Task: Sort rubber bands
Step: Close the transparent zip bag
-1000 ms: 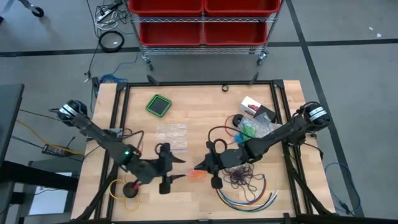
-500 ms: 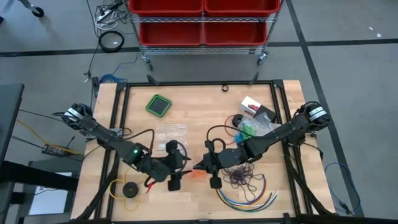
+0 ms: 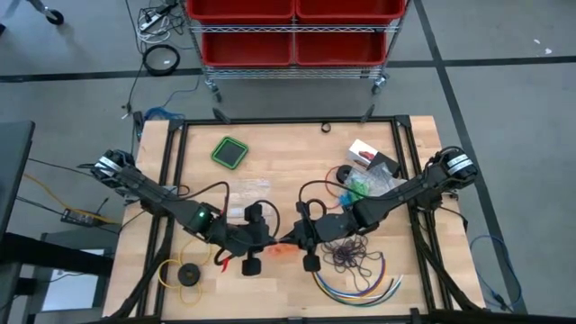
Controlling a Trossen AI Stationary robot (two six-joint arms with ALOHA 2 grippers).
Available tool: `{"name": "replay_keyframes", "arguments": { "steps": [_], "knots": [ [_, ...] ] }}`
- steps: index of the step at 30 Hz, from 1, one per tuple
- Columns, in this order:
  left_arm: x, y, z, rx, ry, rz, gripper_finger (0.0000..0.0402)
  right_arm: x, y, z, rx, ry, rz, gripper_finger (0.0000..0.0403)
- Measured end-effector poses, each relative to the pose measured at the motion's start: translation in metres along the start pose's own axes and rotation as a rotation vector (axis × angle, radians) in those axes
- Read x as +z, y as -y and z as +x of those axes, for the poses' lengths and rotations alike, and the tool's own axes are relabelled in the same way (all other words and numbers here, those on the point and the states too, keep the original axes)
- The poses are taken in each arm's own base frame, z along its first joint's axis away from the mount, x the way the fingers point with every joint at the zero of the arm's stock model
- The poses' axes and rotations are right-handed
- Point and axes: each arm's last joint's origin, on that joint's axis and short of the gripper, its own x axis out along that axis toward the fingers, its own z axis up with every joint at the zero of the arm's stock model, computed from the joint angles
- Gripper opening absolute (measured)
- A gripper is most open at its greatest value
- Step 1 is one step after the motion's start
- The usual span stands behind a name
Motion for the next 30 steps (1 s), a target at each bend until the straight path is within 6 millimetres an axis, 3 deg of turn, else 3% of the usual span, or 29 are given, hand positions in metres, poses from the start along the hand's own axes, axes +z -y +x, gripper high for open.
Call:
{"name": "replay_keyframes", "arguments": {
  "steps": [8, 17, 21, 24, 28, 30],
  "knots": [
    [0.0, 0.001, 0.0, -0.03, -0.008, -0.003, 0.0008, 0.0, 0.0, 0.0, 0.0, -0.003, -0.001, 0.0],
    [-0.006, 0.0, -0.001, -0.031, -0.069, -0.023, 0.0107, -0.001, 0.001, 0.0, -0.001, -0.008, -0.001, 0.0],
    [-0.011, -0.002, -0.001, -0.007, -0.119, -0.037, 0.0126, -0.002, 0.001, 0.0, -0.004, -0.022, -0.005, 0.0],
    [-0.014, -0.001, -0.002, 0.001, -0.148, -0.032, 0.0109, -0.002, 0.001, 0.0, -0.004, -0.022, -0.005, 0.0],
    [-0.017, 0.001, -0.004, -0.007, -0.163, 0.0, 0.0026, -0.002, 0.001, 0.0, -0.004, -0.022, -0.005, 0.0],
    [-0.017, 0.002, -0.004, -0.023, -0.164, 0.01, 0.0009, -0.002, 0.001, 0.0, -0.003, -0.022, -0.005, 0.0]
  ]
}}
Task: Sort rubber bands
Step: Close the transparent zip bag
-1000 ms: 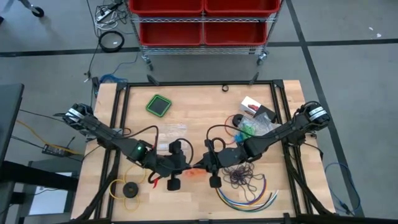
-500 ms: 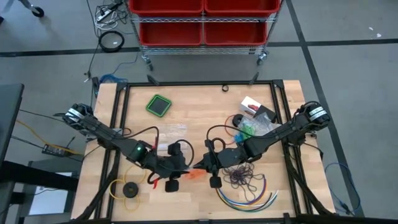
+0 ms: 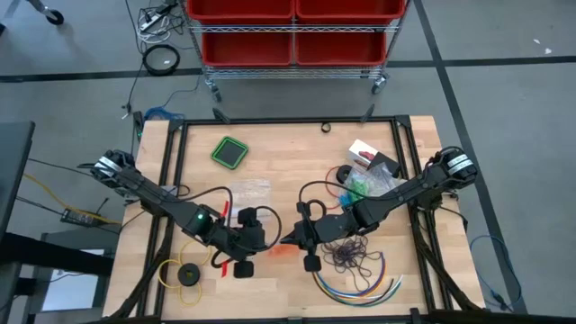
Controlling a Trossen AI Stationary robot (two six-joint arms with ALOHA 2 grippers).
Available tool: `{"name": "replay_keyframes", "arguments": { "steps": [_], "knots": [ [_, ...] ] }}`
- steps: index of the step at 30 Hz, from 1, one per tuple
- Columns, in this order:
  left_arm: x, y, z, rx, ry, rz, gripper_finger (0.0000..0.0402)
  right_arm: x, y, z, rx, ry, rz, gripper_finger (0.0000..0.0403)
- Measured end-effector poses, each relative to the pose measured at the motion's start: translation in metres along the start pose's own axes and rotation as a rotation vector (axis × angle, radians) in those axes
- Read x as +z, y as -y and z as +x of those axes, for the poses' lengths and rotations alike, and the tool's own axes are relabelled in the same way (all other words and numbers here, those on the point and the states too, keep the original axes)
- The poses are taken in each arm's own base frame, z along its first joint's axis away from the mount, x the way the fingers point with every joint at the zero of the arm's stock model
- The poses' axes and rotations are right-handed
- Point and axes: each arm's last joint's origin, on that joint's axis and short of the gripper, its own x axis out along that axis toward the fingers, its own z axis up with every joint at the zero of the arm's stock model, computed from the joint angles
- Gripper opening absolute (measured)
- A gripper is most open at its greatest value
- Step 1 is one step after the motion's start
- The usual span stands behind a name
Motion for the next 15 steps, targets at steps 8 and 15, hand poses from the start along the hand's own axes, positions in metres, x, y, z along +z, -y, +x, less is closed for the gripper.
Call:
{"name": "replay_keyframes", "arguments": {
  "steps": [8, 15],
  "knots": [
    [0.0014, 0.002, -0.0005, -0.05, 0.001, -0.034, 0.0017, 0.0, 0.0003, 0.0002, -0.001, 0.0, 0.001, 0.0],
    [0.006, 0.0033, -0.0007, -0.049, 0.053, -0.055, 0.0102, 0.0, 0.0003, 0.0001, -0.001, 0.0, 0.004, 0.0]
  ]
}}
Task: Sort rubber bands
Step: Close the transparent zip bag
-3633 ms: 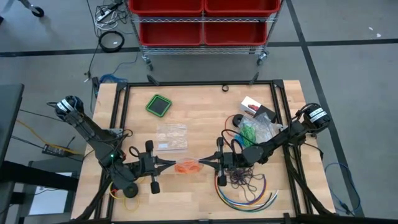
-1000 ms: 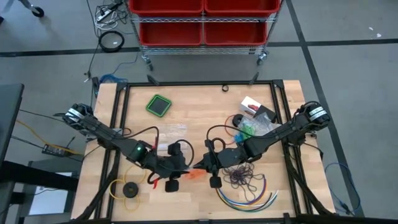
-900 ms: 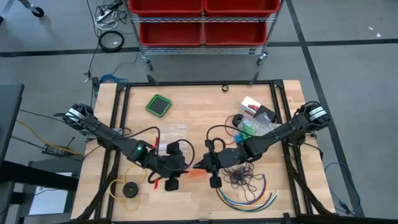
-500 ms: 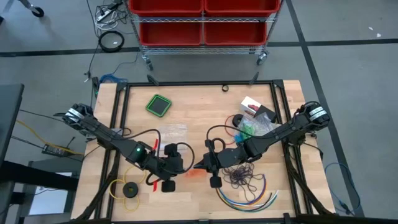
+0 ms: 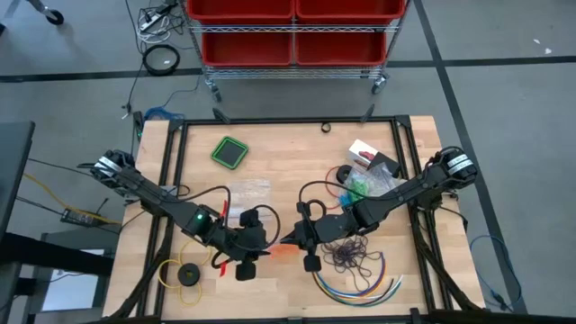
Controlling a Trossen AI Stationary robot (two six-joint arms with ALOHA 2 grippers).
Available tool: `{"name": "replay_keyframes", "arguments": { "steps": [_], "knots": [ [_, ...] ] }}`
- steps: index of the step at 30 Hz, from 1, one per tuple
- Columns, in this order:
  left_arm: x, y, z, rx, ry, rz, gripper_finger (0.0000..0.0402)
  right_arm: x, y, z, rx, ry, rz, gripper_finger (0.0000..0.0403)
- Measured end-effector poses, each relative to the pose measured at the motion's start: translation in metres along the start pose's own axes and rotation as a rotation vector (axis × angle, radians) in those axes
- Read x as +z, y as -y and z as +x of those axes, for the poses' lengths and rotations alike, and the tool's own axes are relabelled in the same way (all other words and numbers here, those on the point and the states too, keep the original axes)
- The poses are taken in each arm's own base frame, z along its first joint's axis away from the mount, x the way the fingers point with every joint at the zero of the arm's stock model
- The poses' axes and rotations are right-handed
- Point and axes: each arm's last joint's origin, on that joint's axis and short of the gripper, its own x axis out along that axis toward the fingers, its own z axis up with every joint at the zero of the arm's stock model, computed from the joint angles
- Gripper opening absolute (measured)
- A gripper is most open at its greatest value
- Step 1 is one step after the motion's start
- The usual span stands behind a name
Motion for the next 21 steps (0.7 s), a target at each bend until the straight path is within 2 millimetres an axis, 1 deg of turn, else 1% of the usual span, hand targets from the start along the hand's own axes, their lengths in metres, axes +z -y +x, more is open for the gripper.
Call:
{"name": "replay_keyframes", "arguments": {
  "steps": [4, 6, 8, 10, 11, 13, 15, 16, 17, 18, 21],
  "knots": [
    [0.002, -0.002, -0.001, 0.062, 0.028, 0.002, 0.0142, -0.001, 0.0, 0.0, -0.002, -0.011, -0.002, 0.0],
    [0.006, -0.001, -0.004, 0.075, 0.037, 0.005, 0.015, -0.002, 0.0, 0.0, -0.003, -0.018, -0.003, 0.0],
    [0.01, -0.001, -0.008, 0.089, 0.032, 0.01, 0.0148, -0.002, 0.0, 0.0, -0.003, -0.019, -0.002, 0.0],
    [0.011, -0.001, -0.01, 0.102, 0.013, 0.025, 0.0134, -0.002, 0.0, 0.0, -0.003, -0.018, -0.002, 0.0],
    [0.011, -0.001, -0.011, 0.105, 0.003, 0.04, 0.0121, -0.002, 0.0, 0.0, -0.003, -0.018, -0.002, 0.0],
    [0.011, -0.001, -0.011, 0.097, -0.011, 0.051, 0.0081, -0.002, 0.001, 0.0, -0.004, -0.018, -0.002, 0.0],
    [0.01, -0.001, -0.011, 0.067, -0.024, 0.055, 0.003, -0.002, 0.001, 0.0, -0.004, -0.018, -0.002, 0.0],
    [0.011, 0.001, -0.01, 0.05, -0.02, 0.053, 0.0016, -0.002, 0.001, 0.0, -0.004, -0.018, -0.002, 0.0],
    [0.012, 0.002, -0.008, 0.024, -0.012, 0.062, 0.0012, -0.002, 0.001, 0.0, -0.004, -0.018, -0.002, 0.0],
    [0.014, 0.004, -0.007, 0.008, 0.005, 0.069, 0.0016, -0.002, 0.001, 0.0, -0.004, -0.017, -0.002, 0.0],
    [0.016, 0.006, -0.005, 0.012, 0.034, 0.074, 0.0059, -0.001, 0.002, 0.0, -0.006, -0.013, 0.0, 0.0]
  ]
}}
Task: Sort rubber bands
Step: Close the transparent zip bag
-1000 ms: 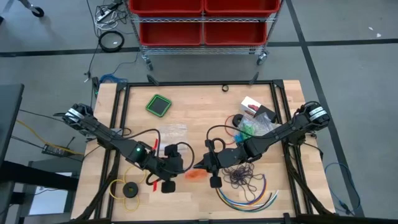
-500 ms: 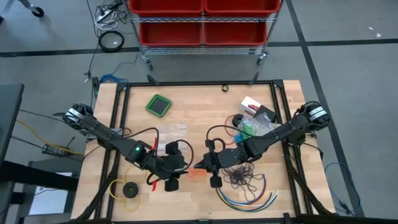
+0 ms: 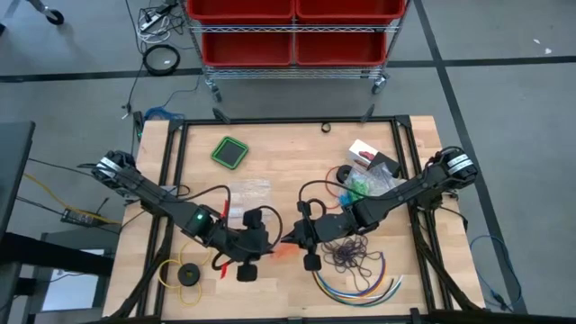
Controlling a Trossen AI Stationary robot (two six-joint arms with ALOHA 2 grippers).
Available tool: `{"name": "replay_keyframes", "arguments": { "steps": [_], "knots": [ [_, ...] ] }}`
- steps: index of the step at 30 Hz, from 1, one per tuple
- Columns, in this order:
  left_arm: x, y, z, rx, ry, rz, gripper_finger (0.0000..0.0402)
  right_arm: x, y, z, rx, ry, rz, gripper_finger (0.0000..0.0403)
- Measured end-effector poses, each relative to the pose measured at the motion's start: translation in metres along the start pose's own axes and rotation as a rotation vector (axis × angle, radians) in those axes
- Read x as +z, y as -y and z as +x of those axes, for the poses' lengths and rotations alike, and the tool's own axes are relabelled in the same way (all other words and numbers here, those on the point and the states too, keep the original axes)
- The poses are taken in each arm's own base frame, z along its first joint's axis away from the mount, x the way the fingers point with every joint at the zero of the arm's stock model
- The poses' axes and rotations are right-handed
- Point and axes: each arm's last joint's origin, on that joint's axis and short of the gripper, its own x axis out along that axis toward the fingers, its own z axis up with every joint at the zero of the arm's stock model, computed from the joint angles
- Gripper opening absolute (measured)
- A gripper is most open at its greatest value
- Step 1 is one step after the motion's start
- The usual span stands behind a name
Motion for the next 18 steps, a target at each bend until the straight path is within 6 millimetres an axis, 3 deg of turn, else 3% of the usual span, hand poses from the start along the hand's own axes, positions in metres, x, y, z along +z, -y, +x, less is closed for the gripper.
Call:
{"name": "replay_keyframes", "arguments": {
  "steps": [6, 10, 14, 18],
  "knots": [
    [-0.001, -0.003, 0.001, 0.049, -0.003, -0.024, 0.0169, 0.0, 0.0, 0.0, 0.0, 0.0, -0.001, 0.0],
    [-0.004, -0.002, 0.0, 0.037, -0.036, -0.035, 0.0217, 0.0, 0.0, 0.0, 0.0, 0.0, -0.003, 0.0],
    [-0.014, -0.004, -0.001, 0.075, -0.125, -0.071, 0.0227, 0.0, 0.0, 0.0, 0.0, -0.001, -0.004, 0.0],
    [-0.019, -0.002, -0.003, 0.084, -0.162, -0.078, 0.0208, 0.0, 0.0, 0.0, 0.0, -0.001, -0.004, 0.0]
  ]
}}
